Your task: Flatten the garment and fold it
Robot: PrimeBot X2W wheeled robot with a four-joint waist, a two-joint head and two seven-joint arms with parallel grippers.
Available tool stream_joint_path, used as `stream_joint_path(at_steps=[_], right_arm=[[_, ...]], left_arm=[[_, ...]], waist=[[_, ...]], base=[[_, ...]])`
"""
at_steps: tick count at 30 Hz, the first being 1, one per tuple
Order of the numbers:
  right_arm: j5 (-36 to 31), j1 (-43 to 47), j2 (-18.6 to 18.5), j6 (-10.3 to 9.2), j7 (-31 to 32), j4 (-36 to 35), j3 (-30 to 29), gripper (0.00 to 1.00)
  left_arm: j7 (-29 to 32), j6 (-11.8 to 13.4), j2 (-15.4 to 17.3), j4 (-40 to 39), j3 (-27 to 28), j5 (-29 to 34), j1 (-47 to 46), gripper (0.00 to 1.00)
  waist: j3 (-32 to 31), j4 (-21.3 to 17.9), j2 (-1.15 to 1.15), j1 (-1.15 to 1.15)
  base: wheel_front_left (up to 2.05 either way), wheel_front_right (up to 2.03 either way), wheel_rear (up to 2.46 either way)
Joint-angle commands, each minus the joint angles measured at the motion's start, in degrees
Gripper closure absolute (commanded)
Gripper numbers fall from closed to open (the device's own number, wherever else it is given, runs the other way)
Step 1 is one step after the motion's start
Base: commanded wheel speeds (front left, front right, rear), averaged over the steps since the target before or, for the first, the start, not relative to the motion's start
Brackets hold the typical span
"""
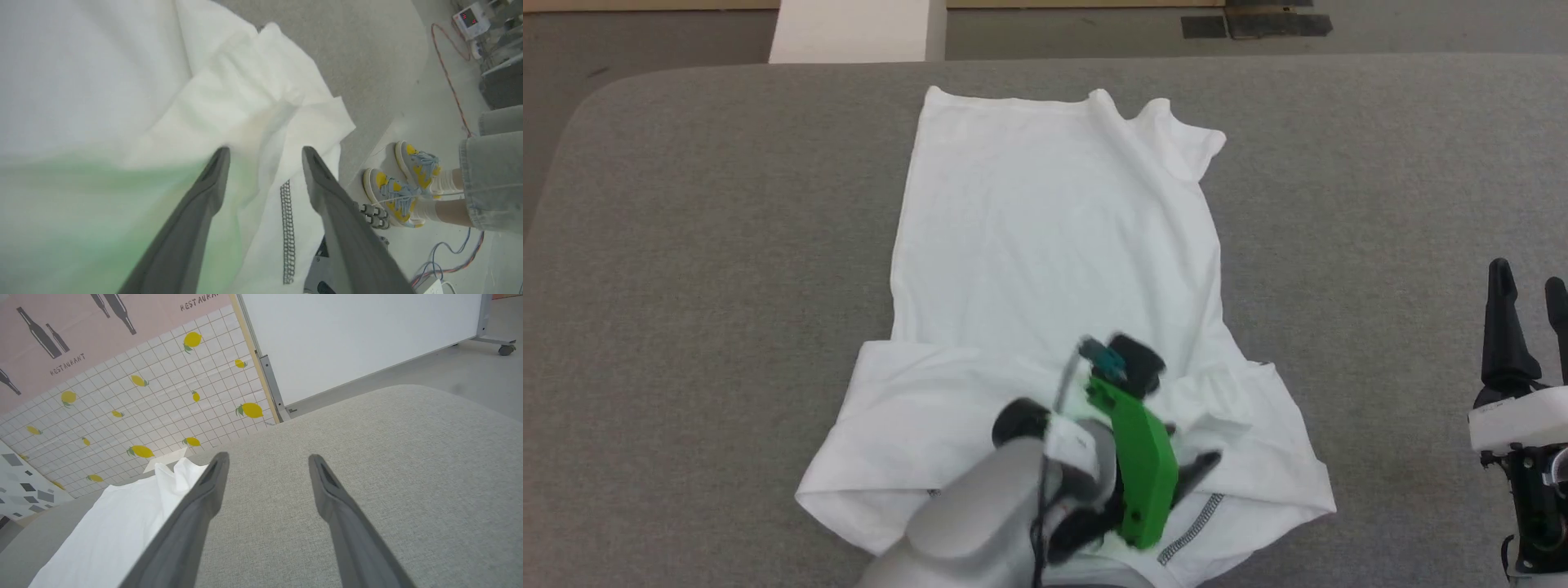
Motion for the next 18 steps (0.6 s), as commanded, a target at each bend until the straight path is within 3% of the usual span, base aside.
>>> stream_joint_path(at_steps=[1, 4, 7, 16, 18], right_arm=[[0.3, 0.0, 0.0, -0.08, -0.4, 0.2, 0.1, 0.00], [0.2, 0.0, 0.0, -0.08, -0.1, 0.3, 0.5, 0.00], [0.1, -0.1, 0.0, -0.08, 0.8, 0.3, 1.1, 0.00], [-0.6, -2.3, 0.0, -0.08, 4.9, 0.6, 3.0, 0.00], [-1.0, -3.0, 0.0, -0.08, 6.2, 0.9, 3.6, 0.00]], left_arm=[[-0.9, 0.5, 0.0, -1.3, 2.3, -3.3, -1.7, 0.00], [-4.5, 1.6, 0.0, -3.2, 8.5, -7.4, -3.3, 0.00], [-11.9, 3.3, 2.3, -4.4, 16.0, -8.5, -5.3, 0.00], [-34.9, 9.1, 14.2, -3.5, 29.7, -1.6, -4.1, 0.00], [-37.2, 10.7, 16.1, -3.8, 31.3, 0.9, -2.5, 0.00]], waist=[[-1.0, 1.1, -0.01, 0.00], [-1.6, 1.9, -0.01, 0.00], [-1.9, 2.5, -0.01, 0.00], [-0.5, 2.9, -0.01, 0.00], [0.1, 2.9, -0.01, 0.00]], base=[[0.00, 0.00, 0.00], [0.00, 0.00, 0.00], [0.00, 0.00, 0.00], [0.00, 0.00, 0.00], [0.00, 0.00, 0.00]])
